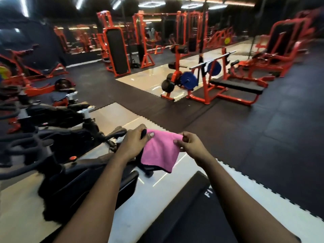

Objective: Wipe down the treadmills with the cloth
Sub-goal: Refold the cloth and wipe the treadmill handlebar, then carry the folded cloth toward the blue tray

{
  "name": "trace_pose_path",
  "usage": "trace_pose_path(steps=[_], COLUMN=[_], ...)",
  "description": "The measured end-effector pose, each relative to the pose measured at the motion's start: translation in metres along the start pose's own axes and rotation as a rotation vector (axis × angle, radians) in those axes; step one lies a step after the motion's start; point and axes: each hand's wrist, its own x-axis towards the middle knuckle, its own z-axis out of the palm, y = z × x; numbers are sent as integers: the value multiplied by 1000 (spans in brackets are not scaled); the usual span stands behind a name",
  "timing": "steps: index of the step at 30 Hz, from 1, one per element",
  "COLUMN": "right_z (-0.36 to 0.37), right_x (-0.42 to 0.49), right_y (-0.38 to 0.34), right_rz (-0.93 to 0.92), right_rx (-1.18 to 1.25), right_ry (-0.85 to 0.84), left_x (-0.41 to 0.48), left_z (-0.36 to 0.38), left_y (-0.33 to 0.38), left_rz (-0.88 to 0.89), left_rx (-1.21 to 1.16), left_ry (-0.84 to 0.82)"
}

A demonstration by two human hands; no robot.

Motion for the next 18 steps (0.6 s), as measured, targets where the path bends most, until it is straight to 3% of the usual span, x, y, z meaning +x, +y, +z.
trace_pose_path(steps=[18], right_z=[-311], right_x=[53], right_y=[62], right_rz=[85], right_rx=[-174], right_ry=[692], left_x=[222], left_z=[268], left_y=[185], left_rz=[370], left_rx=[-229], left_ry=[-437])
